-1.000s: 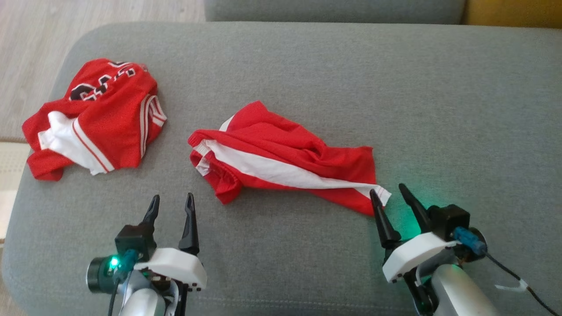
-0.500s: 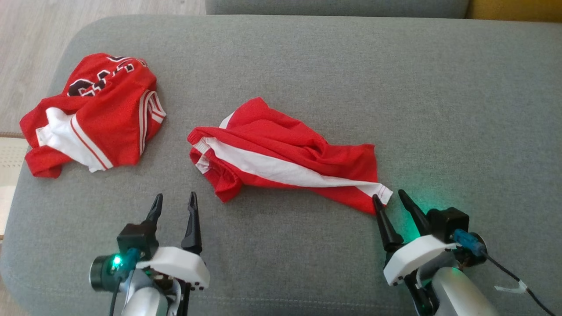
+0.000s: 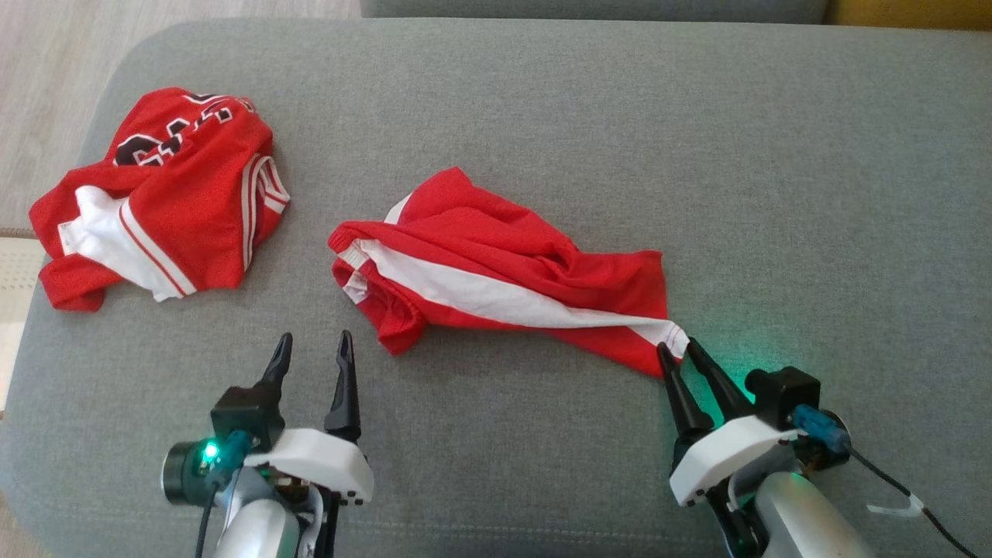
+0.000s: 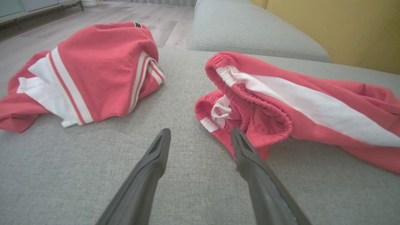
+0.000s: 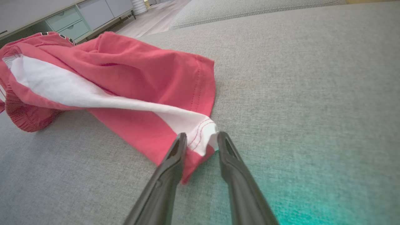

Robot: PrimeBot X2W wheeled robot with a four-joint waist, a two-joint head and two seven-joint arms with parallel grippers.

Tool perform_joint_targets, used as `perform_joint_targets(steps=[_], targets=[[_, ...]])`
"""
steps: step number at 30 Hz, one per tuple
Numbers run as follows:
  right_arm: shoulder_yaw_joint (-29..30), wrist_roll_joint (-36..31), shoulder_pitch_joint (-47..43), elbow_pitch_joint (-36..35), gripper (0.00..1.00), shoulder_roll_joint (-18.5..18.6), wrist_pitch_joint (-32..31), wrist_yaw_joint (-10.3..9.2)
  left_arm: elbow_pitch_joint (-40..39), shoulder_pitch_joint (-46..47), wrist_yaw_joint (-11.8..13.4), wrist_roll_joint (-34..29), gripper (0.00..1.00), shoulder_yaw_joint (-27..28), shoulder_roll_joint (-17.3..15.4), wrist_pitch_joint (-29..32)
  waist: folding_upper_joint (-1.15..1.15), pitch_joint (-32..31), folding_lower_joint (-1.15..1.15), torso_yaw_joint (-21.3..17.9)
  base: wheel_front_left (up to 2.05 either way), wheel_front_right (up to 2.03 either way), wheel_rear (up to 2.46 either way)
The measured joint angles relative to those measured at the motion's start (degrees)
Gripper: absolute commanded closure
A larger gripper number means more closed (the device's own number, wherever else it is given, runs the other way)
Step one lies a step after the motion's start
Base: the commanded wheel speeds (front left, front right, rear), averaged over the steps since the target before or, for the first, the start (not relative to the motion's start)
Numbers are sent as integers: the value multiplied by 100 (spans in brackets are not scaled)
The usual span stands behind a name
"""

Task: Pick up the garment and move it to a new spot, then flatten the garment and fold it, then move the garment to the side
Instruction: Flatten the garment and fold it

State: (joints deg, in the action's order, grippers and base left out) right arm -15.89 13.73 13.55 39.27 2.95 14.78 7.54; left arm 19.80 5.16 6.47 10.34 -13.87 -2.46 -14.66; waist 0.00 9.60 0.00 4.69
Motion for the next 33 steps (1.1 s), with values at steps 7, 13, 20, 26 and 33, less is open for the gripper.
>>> perform_joint_targets(steps=[7, 13, 20, 26, 33], targets=[[-51, 54, 1, -8, 65, 1, -1, 0, 0, 1, 0, 43, 0, -2, 0, 0, 0, 44, 0, 1, 0, 0, 0], [-9, 64, 15, -12, 100, 0, -1, 0, 0, 17, 0, 57, 0, -2, 0, 0, 0, 81, 0, 12, 0, 0, 0], [565, -162, 122, -243, 100, 0, 0, 0, -2, 20, -45, 80, 0, -11, -1, 0, 0, 54, 0, -71, 0, 0, 0], [1033, -550, 236, -375, 100, 68, -1, 0, -4, 98, -238, 304, 0, -281, -3, 0, 0, 14, 0, -226, 0, 0, 0], [1103, -623, 236, -378, 100, 140, -1, 0, 30, 180, -746, 856, 0, -950, -7, 0, 0, 24, 0, -275, 0, 0, 0]])
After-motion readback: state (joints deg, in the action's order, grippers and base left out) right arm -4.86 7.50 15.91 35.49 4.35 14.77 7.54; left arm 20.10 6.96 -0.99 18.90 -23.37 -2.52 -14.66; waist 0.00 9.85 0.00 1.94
